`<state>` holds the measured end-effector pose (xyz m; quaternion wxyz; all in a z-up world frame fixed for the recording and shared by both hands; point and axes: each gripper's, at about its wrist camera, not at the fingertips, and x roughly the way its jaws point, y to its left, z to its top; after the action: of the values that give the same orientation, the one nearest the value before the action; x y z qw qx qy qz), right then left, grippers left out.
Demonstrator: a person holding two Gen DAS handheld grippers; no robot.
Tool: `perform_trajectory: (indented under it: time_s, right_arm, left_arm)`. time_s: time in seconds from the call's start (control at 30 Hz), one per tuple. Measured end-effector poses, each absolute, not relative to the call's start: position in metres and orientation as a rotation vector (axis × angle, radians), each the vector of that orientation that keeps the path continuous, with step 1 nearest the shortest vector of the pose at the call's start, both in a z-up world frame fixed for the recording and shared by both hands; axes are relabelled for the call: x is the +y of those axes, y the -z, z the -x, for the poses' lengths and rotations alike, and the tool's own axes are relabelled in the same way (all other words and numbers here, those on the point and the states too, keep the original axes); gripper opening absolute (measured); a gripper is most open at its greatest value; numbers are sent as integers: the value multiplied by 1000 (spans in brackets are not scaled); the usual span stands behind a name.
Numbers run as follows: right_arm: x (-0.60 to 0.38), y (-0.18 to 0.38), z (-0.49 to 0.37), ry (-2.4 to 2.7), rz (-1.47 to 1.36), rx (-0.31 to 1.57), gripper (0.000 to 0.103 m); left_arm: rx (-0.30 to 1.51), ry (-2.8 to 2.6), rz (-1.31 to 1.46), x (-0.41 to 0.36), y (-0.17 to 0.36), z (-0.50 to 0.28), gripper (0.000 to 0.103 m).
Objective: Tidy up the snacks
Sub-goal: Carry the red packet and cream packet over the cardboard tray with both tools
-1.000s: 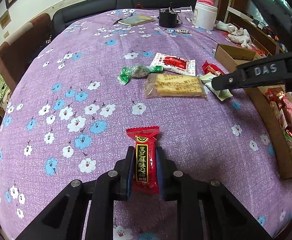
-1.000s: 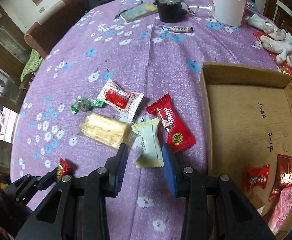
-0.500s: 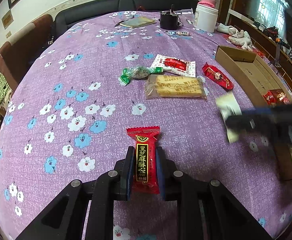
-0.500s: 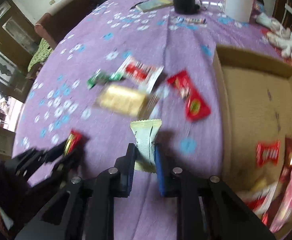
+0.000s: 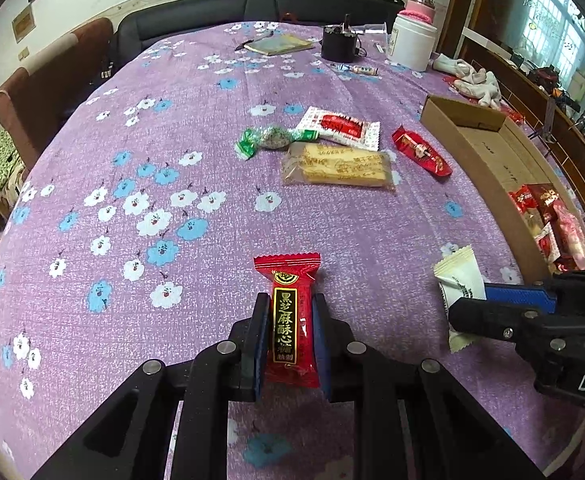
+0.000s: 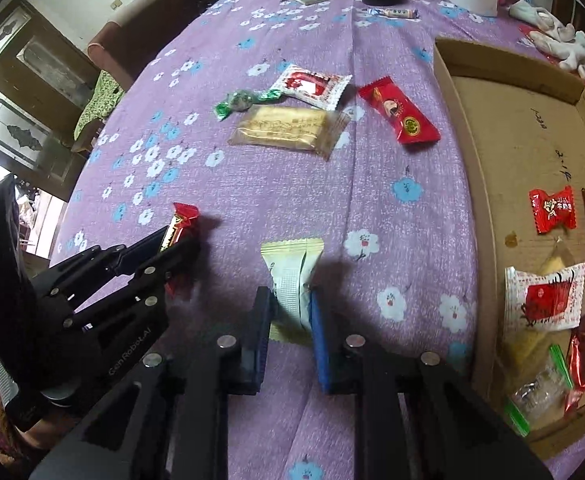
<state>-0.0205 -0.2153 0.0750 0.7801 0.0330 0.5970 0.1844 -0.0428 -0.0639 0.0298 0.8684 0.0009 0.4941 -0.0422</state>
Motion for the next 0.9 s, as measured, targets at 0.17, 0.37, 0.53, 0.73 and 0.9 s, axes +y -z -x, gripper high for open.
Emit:
perform_trajectory:
  time_s: [0.17,0.37,0.53,0.73,0.9]
  right_arm:
    - [-224,-84,26,-401,-88,1272,19]
    - [-238,-95,31,-389,-115,1243,19]
    - [-260,-106,36,-358,-137,1213,19]
    - [-293,-115,43,-306,-177,1184,19]
    - [-319,-119,50,-269,-216,1166,19]
  left_arm:
    - [1012,97,-18,-73,-41,47,20]
    - [992,132,-52,-94,-52,50,20]
    - [968,173,-84,-118,-62,48,20]
    - [949,230,-128,-152,-70,48,20]
    - [941,275,-164,-180,-74,48,20]
